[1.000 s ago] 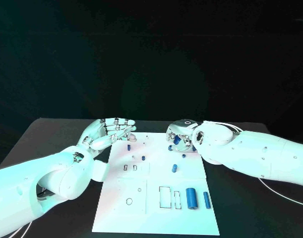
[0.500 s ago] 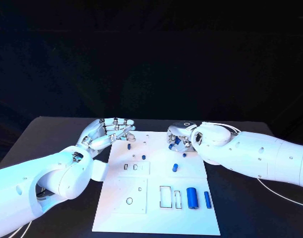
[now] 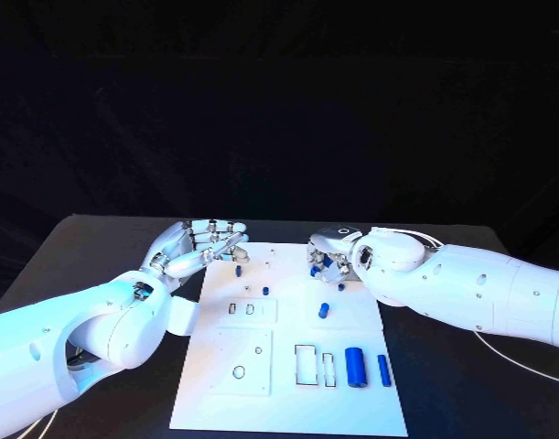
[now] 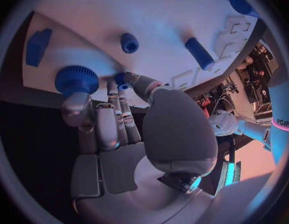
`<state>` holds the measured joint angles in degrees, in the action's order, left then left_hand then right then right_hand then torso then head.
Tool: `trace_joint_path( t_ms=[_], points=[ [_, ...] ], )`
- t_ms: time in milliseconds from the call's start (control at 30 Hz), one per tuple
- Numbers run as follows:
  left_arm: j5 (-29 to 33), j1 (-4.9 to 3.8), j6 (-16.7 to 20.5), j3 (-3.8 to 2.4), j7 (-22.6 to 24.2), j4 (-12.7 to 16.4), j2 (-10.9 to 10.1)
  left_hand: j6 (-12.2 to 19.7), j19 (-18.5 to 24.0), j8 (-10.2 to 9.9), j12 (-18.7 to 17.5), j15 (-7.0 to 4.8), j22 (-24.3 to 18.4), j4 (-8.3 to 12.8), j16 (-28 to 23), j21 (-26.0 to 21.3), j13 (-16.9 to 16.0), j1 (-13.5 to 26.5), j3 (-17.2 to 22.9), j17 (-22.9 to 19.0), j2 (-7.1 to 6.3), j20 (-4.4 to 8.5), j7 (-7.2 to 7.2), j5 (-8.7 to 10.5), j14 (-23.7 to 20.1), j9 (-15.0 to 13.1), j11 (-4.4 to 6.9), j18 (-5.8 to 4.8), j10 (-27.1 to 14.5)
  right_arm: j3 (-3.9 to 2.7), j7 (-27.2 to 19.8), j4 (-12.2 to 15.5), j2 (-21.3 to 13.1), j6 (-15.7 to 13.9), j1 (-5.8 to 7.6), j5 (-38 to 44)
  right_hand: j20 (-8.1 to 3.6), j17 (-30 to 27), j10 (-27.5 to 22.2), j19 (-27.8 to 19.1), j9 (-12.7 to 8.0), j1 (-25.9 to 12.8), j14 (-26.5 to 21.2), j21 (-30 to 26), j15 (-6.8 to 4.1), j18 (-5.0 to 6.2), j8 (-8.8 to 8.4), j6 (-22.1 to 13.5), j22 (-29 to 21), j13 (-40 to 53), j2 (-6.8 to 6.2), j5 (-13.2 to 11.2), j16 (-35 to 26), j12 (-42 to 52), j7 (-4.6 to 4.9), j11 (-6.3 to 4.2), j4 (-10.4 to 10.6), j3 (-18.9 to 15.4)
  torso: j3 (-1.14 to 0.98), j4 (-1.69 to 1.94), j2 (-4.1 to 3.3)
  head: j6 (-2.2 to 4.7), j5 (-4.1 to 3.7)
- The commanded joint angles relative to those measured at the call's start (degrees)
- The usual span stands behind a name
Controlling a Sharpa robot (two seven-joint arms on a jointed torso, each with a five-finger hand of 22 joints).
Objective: Assemble the parts on the task board
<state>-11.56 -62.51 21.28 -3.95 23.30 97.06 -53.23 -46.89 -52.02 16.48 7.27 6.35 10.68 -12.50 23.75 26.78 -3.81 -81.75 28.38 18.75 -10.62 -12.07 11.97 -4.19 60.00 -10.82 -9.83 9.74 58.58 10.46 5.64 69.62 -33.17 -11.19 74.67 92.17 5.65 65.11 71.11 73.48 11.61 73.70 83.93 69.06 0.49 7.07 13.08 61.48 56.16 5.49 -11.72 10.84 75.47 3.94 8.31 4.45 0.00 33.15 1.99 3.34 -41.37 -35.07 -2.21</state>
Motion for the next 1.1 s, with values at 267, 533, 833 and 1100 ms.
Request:
trace_joint_path(
  t_ms=[267,533,833,1100],
  points=[
    [0.4,-0.09,-1.4,-0.04,-0.6,-0.6,0.1,0.4,-0.2,-0.3,-0.4,0.05,0.1,-0.5,0.3,0.4,-0.1,0.6,0.0,0.1,-0.1,-0.01,2.09,0.3,0.4,0.0,-0.33,0.64,0.1,0.02,2.1,1.1,-0.2,-5.3,-0.2,-0.5,-0.12,1.5,1.0,1.0,1.2,0.5,2.1,1.4,-0.73,-1.04,0.97,0.4,2.1,0.3,2.16,0.2,1.5,-0.1,-0.34,-0.26,0.9,1.9,0.09,0.07,-0.27,0.39,-0.01],
    [0.8,-0.1,-1.6,-0.04,-0.8,-1.4,0.2,0.4,-0.2,-0.3,-0.4,0.05,0.1,-0.5,0.3,0.4,-0.1,0.6,0.0,0.1,-0.1,-0.01,2.09,0.3,0.4,0.0,-0.33,0.64,0.1,-0.64,5.0,0.8,1.3,-9.9,0.39,-2.0,-0.08,1.9,1.2,1.2,1.7,0.3,2.1,1.9,-0.88,-1.14,1.36,0.6,2.8,0.4,2.3,0.2,1.9,-0.2,-0.54,-0.41,1.1,2.1,0.18,0.34,-0.37,0.68,-0.29],
    [1.7,-0.11,-1.7,-0.04,-0.7,-1.7,0.3,0.4,-0.2,-0.4,-0.5,0.06,0.1,-0.4,0.3,0.4,-0.1,0.6,0.0,0.2,-0.09,-0.02,2.09,0.31,0.4,0.0,-0.34,0.64,0.1,-1.12,5.1,-3.1,5.1,-12.5,0.56,-3.1,-0.07,2.0,1.2,1.2,1.8,0.2,2.1,1.9,-0.93,-1.13,1.41,0.4,2.9,0.4,2.38,0.2,2.0,-0.2,-0.48,-0.39,1.2,2.3,0.29,0.32,-0.53,0.83,-0.12],
    [1.8,-0.14,-1.8,-0.04,-0.6,-1.7,0.5,0.4,-0.2,-0.4,-0.5,0.06,0.1,-0.4,0.3,0.4,-0.1,0.6,0.0,0.2,-0.09,-0.02,2.09,0.31,0.4,0.0,-0.34,0.64,0.1,-1.18,4.4,-6.6,8.3,-12.5,0.56,-3.5,-0.07,2.0,1.2,1.3,1.9,0.2,2.1,2.0,-0.94,-1.14,1.44,0.3,3.0,0.4,2.27,0.2,2.0,-0.2,-0.48,-0.4,1.1,2.3,0.27,0.49,-0.65,0.93,-0.2]
  ],
)
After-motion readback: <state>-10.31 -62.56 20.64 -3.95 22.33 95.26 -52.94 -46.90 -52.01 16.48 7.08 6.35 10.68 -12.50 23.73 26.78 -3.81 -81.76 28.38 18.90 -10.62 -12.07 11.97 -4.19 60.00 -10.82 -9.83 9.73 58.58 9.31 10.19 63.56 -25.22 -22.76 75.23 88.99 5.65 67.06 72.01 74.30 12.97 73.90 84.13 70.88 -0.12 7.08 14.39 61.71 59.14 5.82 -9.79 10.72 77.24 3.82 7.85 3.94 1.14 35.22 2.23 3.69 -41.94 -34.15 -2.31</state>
